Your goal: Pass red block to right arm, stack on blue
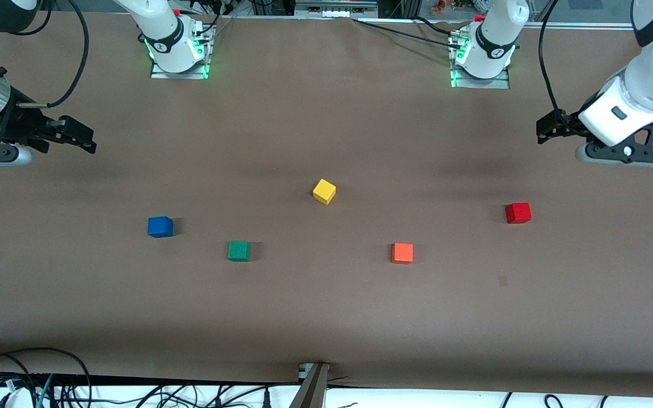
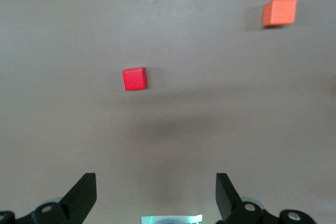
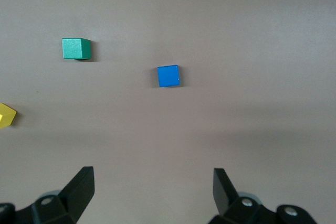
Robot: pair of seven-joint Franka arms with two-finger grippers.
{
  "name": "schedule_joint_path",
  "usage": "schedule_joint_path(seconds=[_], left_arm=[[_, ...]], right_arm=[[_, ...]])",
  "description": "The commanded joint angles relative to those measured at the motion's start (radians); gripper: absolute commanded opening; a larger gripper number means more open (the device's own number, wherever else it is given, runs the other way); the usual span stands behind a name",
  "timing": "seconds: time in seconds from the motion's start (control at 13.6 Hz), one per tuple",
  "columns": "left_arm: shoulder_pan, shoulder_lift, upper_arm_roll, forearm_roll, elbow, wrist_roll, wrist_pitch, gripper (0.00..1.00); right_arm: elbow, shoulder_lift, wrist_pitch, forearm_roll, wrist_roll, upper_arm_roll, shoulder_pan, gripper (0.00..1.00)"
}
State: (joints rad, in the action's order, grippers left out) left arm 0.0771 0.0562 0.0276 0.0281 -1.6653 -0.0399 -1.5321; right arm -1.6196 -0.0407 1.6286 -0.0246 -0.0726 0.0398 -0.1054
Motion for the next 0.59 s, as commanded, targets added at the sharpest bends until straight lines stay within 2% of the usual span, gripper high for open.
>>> schedule_joint_path(seconds=[0.0,0.22,0.52], left_arm=[[-0.011,0.111,-0.002,0.010,0.033,0.002,0.013,1.00],[-0.045,0.195,0.000,0.022,0.027,0.008,-0.014,1.00],[-0.049,0.263,-0.002,0.029,-0.043,0.008,-0.221,1.00]], right_arm=[[0.010,0.005,-0.006,0.002,0.007,-0.003,0.000,1.00],[0.010,0.005,-0.007,0.000,0.007,-0.003,0.000,1.00],[0.010,0.005,-0.010,-0.001,0.005,-0.001,0.000,1.00]])
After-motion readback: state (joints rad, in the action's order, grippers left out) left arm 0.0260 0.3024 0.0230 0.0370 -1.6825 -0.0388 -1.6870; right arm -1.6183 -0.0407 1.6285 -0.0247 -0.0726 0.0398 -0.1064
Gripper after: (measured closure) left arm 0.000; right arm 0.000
